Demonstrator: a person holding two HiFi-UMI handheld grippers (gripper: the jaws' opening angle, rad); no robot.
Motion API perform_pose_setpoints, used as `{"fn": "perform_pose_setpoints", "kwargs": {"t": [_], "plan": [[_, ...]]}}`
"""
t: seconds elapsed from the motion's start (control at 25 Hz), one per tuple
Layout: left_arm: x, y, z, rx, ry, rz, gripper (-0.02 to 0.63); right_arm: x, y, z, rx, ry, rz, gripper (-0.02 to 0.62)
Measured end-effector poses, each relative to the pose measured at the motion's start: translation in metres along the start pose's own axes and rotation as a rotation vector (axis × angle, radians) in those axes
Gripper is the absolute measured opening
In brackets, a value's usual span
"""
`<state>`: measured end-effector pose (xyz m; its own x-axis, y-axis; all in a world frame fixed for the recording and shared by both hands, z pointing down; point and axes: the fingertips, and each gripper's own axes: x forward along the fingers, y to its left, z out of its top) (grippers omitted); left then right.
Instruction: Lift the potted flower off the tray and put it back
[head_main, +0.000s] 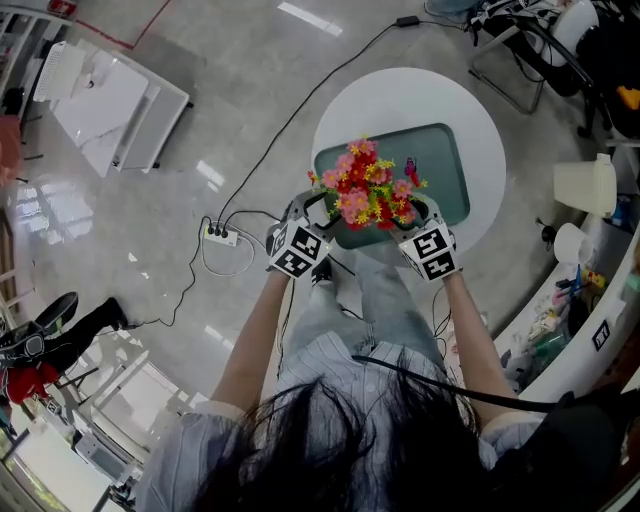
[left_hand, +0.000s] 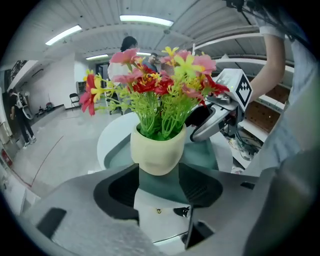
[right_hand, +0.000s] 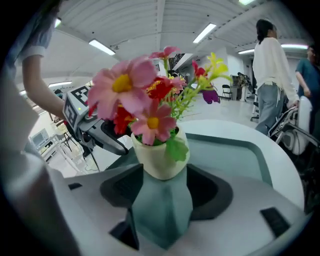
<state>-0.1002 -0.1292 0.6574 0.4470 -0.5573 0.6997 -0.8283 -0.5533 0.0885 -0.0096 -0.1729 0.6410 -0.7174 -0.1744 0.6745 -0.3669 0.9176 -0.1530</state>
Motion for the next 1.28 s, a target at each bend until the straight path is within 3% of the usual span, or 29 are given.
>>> {"fn": "perform_pose_setpoints", "kwargs": {"t": [0.24, 0.56, 0.88, 1.08, 1.28], "plan": [[0.013, 0.007, 0.000, 0.077, 0.048, -0.045, 0.263, 0.016, -0.001, -0.001, -0.061, 0.046, 0.032, 0.267], [0.025, 0.008, 0.006, 0.098, 0.042, -0.061, 0.282, 0.026, 0.001, 0.000, -0.108, 0.066, 0.059, 0.267], [0.023, 0.008, 0.012, 0.129, 0.038, 0.028, 0.282, 0.025, -0.002, 0.005, -0.120, 0.074, -0.013, 0.265], [0.021, 0.003, 0.017, 0.100, 0.013, 0.021, 0.282, 0.018, -0.002, 0.006, -0.122, 0.079, -0.029, 0.265], [0.013, -0.006, 0.030, 0.121, -0.005, 0.023, 0.282, 0.002, 0.000, 0.010, -0.111, 0.069, -0.057, 0.265]]}}
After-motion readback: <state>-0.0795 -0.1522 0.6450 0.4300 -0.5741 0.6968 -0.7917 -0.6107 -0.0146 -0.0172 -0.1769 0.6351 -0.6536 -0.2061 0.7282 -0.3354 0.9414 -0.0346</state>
